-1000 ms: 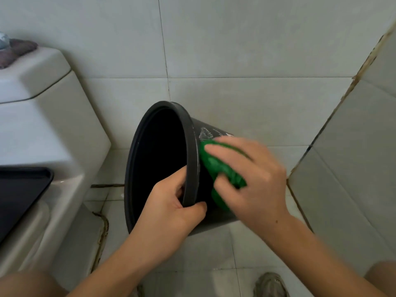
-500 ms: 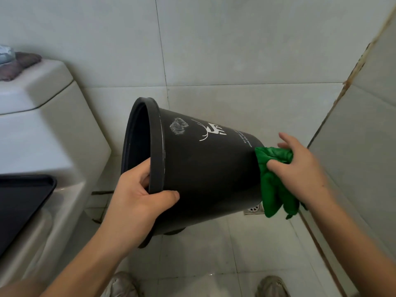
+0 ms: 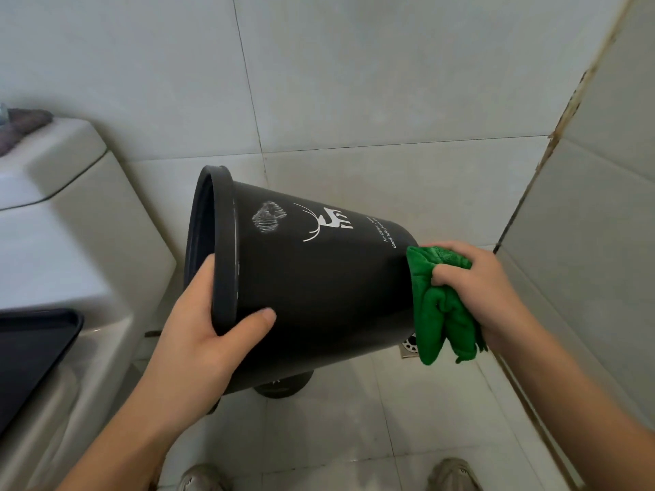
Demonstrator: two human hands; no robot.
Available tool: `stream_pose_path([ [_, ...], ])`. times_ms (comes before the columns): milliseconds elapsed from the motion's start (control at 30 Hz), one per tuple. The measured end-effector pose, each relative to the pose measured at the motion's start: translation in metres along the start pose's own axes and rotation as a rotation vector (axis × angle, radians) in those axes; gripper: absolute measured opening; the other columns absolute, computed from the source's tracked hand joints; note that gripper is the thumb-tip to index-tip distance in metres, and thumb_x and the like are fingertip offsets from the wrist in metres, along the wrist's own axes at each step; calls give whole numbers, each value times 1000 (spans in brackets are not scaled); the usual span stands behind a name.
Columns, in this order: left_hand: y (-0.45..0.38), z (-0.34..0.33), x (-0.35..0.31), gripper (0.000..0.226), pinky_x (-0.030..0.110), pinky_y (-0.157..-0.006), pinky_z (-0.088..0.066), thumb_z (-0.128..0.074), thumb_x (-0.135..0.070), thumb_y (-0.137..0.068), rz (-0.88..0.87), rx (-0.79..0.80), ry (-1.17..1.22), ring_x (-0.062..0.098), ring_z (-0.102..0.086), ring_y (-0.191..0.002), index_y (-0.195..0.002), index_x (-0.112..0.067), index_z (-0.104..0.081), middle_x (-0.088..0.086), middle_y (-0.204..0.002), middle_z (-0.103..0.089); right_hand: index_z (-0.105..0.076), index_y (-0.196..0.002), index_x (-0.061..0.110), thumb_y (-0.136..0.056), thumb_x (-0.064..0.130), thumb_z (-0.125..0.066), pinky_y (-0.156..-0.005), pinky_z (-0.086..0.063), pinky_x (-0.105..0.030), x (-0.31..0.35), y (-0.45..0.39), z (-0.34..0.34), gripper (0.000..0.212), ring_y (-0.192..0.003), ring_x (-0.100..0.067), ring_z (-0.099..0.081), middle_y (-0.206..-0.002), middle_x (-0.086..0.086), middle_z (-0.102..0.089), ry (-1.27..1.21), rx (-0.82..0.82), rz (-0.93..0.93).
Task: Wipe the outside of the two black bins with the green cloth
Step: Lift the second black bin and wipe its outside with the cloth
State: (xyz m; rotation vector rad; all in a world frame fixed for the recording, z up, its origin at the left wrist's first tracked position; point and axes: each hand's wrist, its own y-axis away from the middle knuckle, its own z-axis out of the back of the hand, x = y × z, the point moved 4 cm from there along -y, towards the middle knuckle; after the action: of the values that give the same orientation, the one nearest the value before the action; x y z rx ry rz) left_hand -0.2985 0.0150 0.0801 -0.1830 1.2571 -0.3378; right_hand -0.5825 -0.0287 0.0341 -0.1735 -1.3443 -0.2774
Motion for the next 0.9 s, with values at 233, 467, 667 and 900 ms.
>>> stream_pose_path([
  [233, -10, 9, -3, 49, 19, -72, -55, -76, -17, -63, 70, 31, 157, 14, -71, -95, -108, -34, -67, -4, -105, -74, -73, -94, 10, -80, -9, -47, -57, -51, -31, -4, 3, 2, 35, -62, -25, -61, -72, -14, -65, -283, 33, -126],
  [467, -16, 16, 4, 51, 22, -53, -56, -86, -22, -50, 446, 61, 453, 22, -75, -70, -97, -5, -74, 13, -86, -77, -70, -87, 7, -79, -11, -45, -45, -49, -28, -5, 12, 1, 31, -50, -23, -57, -61, -14, -60, -339, -5, -175],
  [667, -17, 1, 8, 33, 25, -61, -57, -65, -2, -61, 489, 93, 506, 26, -74, -83, -92, -10, -76, 16, -100, -75, -66, -82, 5, -78, -9, -47, -40, -46, -29, -20, 14, -5, 24, -44, -21, -54, -56, -12, -56, -330, -52, -249],
  [900, -15, -7, 10, 41, 27, -59, -58, -71, -4, -57, 543, 57, 513, 25, -74, -80, -98, -12, -72, 11, -94, -76, -70, -83, 15, -79, -9, -53, -58, -51, -32, -26, 19, -13, 31, -57, -22, -60, -61, -6, -64, -234, -88, -145],
])
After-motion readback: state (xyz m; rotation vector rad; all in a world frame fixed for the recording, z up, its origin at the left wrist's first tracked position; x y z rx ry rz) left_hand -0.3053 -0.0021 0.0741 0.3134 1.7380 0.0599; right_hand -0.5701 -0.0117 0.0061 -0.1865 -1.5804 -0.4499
